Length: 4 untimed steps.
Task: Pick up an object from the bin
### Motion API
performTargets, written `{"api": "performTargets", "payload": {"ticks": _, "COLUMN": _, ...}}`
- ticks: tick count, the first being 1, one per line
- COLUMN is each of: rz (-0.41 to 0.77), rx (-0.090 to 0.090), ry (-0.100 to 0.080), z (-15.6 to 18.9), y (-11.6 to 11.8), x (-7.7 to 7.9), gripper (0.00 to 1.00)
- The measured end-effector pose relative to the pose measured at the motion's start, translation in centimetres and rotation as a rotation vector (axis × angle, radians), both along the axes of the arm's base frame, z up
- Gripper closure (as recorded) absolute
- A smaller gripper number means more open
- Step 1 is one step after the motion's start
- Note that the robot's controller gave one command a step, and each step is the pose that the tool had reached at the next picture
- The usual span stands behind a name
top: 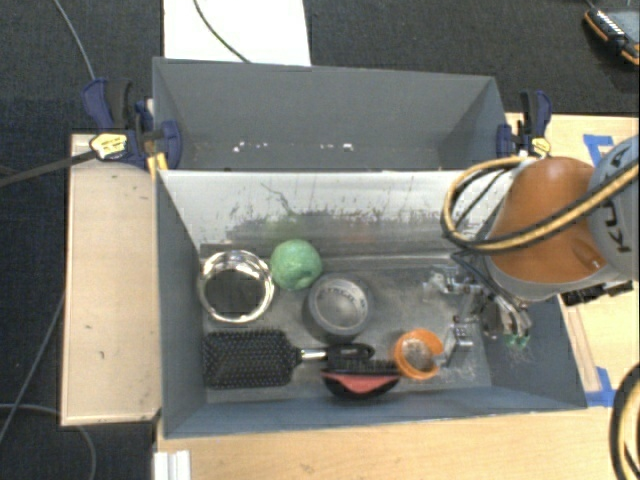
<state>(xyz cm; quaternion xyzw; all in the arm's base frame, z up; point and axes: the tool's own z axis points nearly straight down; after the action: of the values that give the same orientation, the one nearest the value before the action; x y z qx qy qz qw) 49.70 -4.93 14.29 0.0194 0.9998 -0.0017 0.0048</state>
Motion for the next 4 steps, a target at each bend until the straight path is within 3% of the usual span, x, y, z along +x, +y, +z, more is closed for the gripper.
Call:
{"api": "performTargets", "payload": {"ticks": 1, "rz": 0.02, "rx": 0.004, "ry": 0.006, "z": -2.2, "y": -0.6, "x": -0.7, "gripper": 0.0}}
{"api": "performTargets", "payload": {"ticks": 2, "rz": 0.125, "rx": 0.001, "ry": 0.001, "z": -7.1, "y": -0.2, "x": -1.3, "gripper": 0.0}}
{"api": "performTargets", "payload": {"ticks": 3, "rz": 0.062, "rx": 0.003, "ry": -0.008, "z": -7.0, "y": -0.8, "x": -0.6, "gripper": 1.0}}
{"api": "performTargets", "payload": {"ticks": 4, "rz": 0.064, "rx": 0.002, "ry": -0.008, "z": -7.0, "y": -0.8, "x": -0.5, "gripper": 1.0}}
